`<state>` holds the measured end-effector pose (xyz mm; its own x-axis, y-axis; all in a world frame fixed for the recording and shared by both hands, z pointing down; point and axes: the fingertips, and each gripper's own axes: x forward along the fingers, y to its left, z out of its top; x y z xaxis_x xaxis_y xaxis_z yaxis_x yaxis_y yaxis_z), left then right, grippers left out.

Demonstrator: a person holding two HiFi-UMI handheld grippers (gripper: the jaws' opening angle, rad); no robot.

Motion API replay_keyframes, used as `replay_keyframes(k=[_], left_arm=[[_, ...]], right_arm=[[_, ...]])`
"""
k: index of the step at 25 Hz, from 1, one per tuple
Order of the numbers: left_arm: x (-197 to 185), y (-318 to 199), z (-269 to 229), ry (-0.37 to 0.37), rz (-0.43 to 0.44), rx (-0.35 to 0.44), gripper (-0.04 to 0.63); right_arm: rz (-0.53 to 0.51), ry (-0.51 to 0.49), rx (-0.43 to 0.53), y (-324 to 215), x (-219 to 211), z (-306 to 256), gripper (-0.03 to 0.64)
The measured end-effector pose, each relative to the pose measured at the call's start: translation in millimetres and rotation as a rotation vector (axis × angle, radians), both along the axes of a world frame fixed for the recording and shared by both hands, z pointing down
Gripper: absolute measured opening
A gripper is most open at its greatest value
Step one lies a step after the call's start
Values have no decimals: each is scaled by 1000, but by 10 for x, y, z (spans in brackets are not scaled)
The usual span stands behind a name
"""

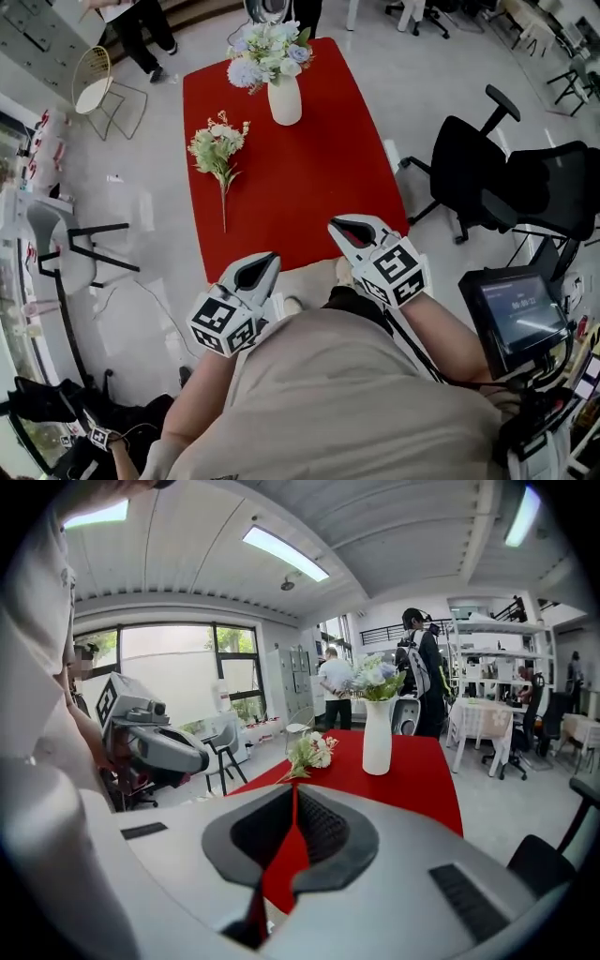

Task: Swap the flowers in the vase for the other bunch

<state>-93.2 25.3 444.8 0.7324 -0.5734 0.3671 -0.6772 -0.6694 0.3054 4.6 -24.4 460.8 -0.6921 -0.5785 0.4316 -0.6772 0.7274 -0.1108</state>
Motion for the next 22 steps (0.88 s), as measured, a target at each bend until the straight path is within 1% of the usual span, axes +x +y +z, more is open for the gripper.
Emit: replay_keyframes(k=[6,11,16,19,22], left_arm=[[-188,290,79,5,36,-12,8],[-363,441,118,-22,52,-9,8],[-474,531,154,-29,49,-15,8],[-491,555,183,-43,58,-19,8],[-495,570,203,-41,63,-23,8]], right_arm=[[5,17,7,439,-327,13,20],[0,28,21,673,-537,27,18],[1,32,28,796,-647,26,17],[3,35,26,836,-679,33,17],[4,39,28,855,-698,34,17]])
